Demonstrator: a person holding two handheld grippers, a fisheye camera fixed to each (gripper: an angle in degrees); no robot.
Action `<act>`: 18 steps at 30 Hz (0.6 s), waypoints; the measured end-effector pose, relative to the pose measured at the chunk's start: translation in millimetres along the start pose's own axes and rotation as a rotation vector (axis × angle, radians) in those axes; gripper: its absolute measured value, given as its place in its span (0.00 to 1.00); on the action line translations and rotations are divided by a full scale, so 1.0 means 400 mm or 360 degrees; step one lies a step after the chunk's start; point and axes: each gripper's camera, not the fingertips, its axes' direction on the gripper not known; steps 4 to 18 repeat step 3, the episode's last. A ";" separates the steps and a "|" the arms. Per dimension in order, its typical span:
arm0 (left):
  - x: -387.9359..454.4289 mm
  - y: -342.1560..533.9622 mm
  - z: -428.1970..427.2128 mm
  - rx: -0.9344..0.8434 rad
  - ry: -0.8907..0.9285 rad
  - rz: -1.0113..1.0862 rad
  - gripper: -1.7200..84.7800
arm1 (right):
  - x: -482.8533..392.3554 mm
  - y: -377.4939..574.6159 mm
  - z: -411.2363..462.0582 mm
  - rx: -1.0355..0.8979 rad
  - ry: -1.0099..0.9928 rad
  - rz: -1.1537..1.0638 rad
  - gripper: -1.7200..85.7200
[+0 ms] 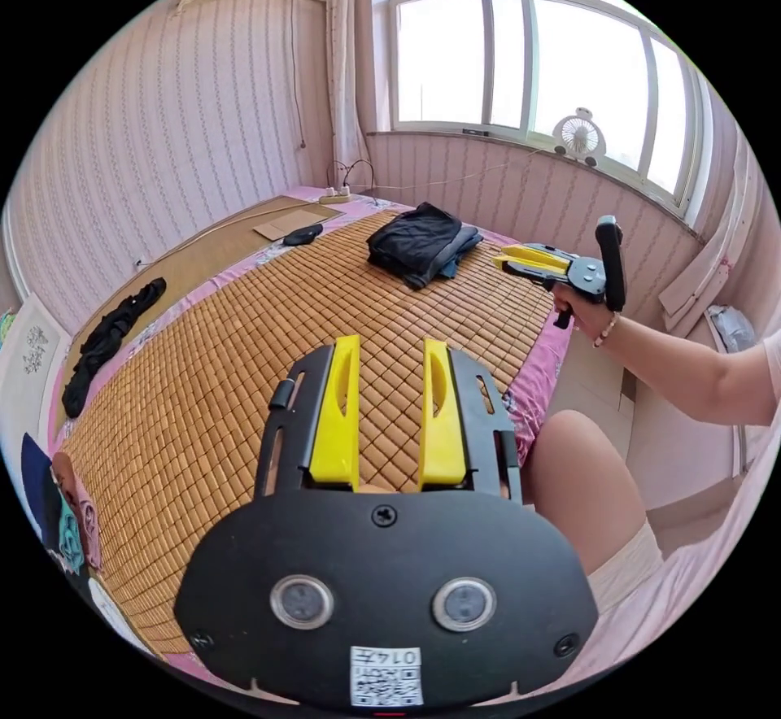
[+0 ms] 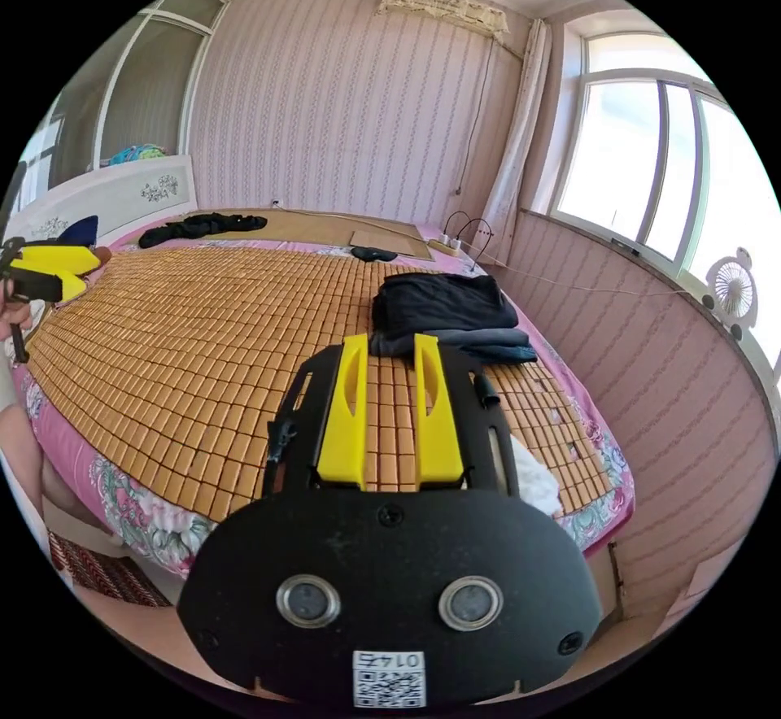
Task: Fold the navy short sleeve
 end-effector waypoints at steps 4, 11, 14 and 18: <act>-0.020 -0.158 0.185 -0.0050 0.0106 0.0007 0.16 | 0.078 -0.053 0.152 -0.0140 -0.0065 -0.0018 0.18; -0.020 -0.158 0.185 -0.0050 0.0106 0.0007 0.16 | 0.078 -0.053 0.152 -0.0140 -0.0065 -0.0018 0.18; -0.020 -0.158 0.185 -0.0050 0.0106 0.0007 0.16 | 0.078 -0.053 0.152 -0.0140 -0.0065 -0.0018 0.18; -0.020 -0.158 0.185 -0.0050 0.0106 0.0007 0.16 | 0.078 -0.053 0.152 -0.0140 -0.0065 -0.0018 0.18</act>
